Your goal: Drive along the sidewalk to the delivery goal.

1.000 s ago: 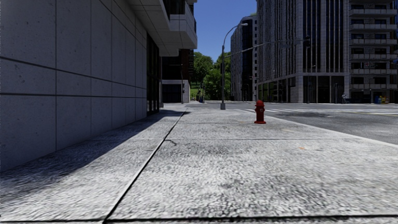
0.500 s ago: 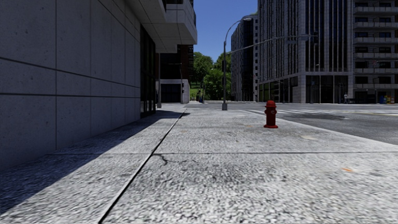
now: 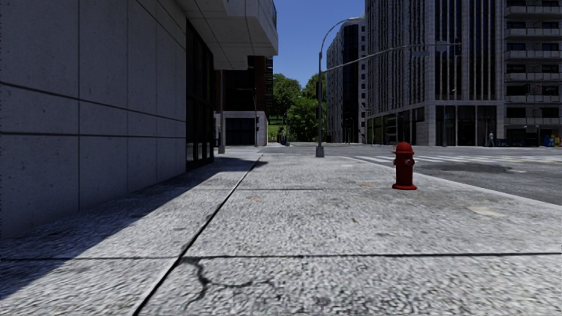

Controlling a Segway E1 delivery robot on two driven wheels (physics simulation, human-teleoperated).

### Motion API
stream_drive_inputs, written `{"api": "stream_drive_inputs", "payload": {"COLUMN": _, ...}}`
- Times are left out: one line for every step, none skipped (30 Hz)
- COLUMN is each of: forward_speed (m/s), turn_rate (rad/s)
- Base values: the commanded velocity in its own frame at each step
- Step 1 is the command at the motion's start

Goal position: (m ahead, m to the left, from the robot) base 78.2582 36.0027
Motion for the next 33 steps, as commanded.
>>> {"api": "stream_drive_inputs", "payload": {"forward_speed": 2.00, "turn_rate": 0.00}}
{"api": "stream_drive_inputs", "payload": {"forward_speed": 2.00, "turn_rate": 0.00}}
{"api": "stream_drive_inputs", "payload": {"forward_speed": 2.00, "turn_rate": 0.00}}
{"api": "stream_drive_inputs", "payload": {"forward_speed": 2.00, "turn_rate": 0.00}}
{"api": "stream_drive_inputs", "payload": {"forward_speed": 2.00, "turn_rate": 0.00}}
{"api": "stream_drive_inputs", "payload": {"forward_speed": 2.00, "turn_rate": 0.00}}
{"api": "stream_drive_inputs", "payload": {"forward_speed": 2.00, "turn_rate": 0.00}}
{"api": "stream_drive_inputs", "payload": {"forward_speed": 2.00, "turn_rate": 0.00}}
{"api": "stream_drive_inputs", "payload": {"forward_speed": 2.00, "turn_rate": 0.00}}
{"api": "stream_drive_inputs", "payload": {"forward_speed": 2.00, "turn_rate": 0.00}}
{"api": "stream_drive_inputs", "payload": {"forward_speed": 2.00, "turn_rate": 0.00}}
{"api": "stream_drive_inputs", "payload": {"forward_speed": 2.00, "turn_rate": 0.00}}
{"api": "stream_drive_inputs", "payload": {"forward_speed": 2.00, "turn_rate": 0.00}}
{"api": "stream_drive_inputs", "payload": {"forward_speed": 2.00, "turn_rate": 0.00}}
{"api": "stream_drive_inputs", "payload": {"forward_speed": 2.00, "turn_rate": 0.00}}
{"api": "stream_drive_inputs", "payload": {"forward_speed": 2.00, "turn_rate": 0.00}}
{"api": "stream_drive_inputs", "payload": {"forward_speed": 2.00, "turn_rate": 0.00}}
{"api": "stream_drive_inputs", "payload": {"forward_speed": 2.00, "turn_rate": 0.00}}
{"api": "stream_drive_inputs", "payload": {"forward_speed": 2.00, "turn_rate": 0.00}}
{"api": "stream_drive_inputs", "payload": {"forward_speed": 2.00, "turn_rate": 0.00}}
{"api": "stream_drive_inputs", "payload": {"forward_speed": 2.00, "turn_rate": 0.00}}
{"api": "stream_drive_inputs", "payload": {"forward_speed": 2.00, "turn_rate": 0.00}}
{"api": "stream_drive_inputs", "payload": {"forward_speed": 2.00, "turn_rate": 0.00}}
{"api": "stream_drive_inputs", "payload": {"forward_speed": 2.00, "turn_rate": 0.00}}
{"api": "stream_drive_inputs", "payload": {"forward_speed": 2.00, "turn_rate": 0.00}}
{"api": "stream_drive_inputs", "payload": {"forward_speed": 2.00, "turn_rate": 0.00}}
{"api": "stream_drive_inputs", "payload": {"forward_speed": 2.00, "turn_rate": 0.00}}
{"api": "stream_drive_inputs", "payload": {"forward_speed": 2.00, "turn_rate": 0.00}}
{"api": "stream_drive_inputs", "payload": {"forward_speed": 2.00, "turn_rate": 0.00}}
{"api": "stream_drive_inputs", "payload": {"forward_speed": 2.00, "turn_rate": 0.00}}
{"api": "stream_drive_inputs", "payload": {"forward_speed": 2.00, "turn_rate": 0.00}}
{"api": "stream_drive_inputs", "payload": {"forward_speed": 2.00, "turn_rate": 0.00}}
{"api": "stream_drive_inputs", "payload": {"forward_speed": 2.00, "turn_rate": 0.00}}
